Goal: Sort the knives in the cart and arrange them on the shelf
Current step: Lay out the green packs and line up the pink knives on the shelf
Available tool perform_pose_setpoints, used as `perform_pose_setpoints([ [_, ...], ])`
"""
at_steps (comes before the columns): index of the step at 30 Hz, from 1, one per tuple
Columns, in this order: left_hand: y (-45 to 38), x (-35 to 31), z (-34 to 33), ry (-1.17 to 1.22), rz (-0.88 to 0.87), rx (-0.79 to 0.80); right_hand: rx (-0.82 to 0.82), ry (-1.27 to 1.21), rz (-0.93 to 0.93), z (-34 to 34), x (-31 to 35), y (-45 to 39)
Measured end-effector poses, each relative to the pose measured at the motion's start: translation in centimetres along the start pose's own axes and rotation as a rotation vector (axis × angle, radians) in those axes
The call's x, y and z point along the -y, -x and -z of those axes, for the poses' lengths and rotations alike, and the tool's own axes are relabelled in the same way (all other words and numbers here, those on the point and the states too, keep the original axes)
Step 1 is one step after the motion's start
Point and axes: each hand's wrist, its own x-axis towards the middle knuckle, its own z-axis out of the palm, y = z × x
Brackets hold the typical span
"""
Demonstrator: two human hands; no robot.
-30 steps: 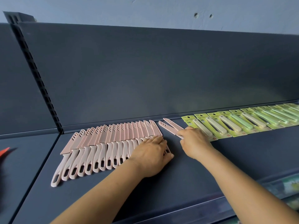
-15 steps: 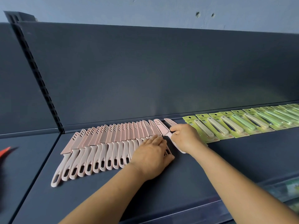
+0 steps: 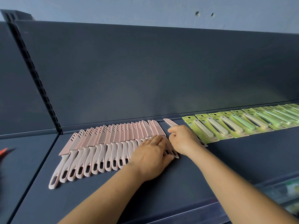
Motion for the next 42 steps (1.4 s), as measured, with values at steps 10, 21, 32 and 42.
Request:
perform_pose_setpoints([
  [10, -0.7, -1.1, 0.0, -0.040, -0.048, 0.031, -0.031, 0.371, 0.025, 0.6, -3.9, -0.6],
  [21, -0.9, -0.8, -0.6, -0.007, -0.019, 0.038, -0.012, 0.024, 0.061, -0.1, -2.7, -0.2],
  [32, 0.0, -0.3, 0.6, 0.015, 0.071, 0.056, 0.034, 0.066, 0.151, -0.3, -1.7, 0.6],
  [42, 1.2, 1.3, 1.3, -0.009, 0.081, 0.138, 0.145, 0.068, 0.271, -1.6, -1.5, 0.9],
])
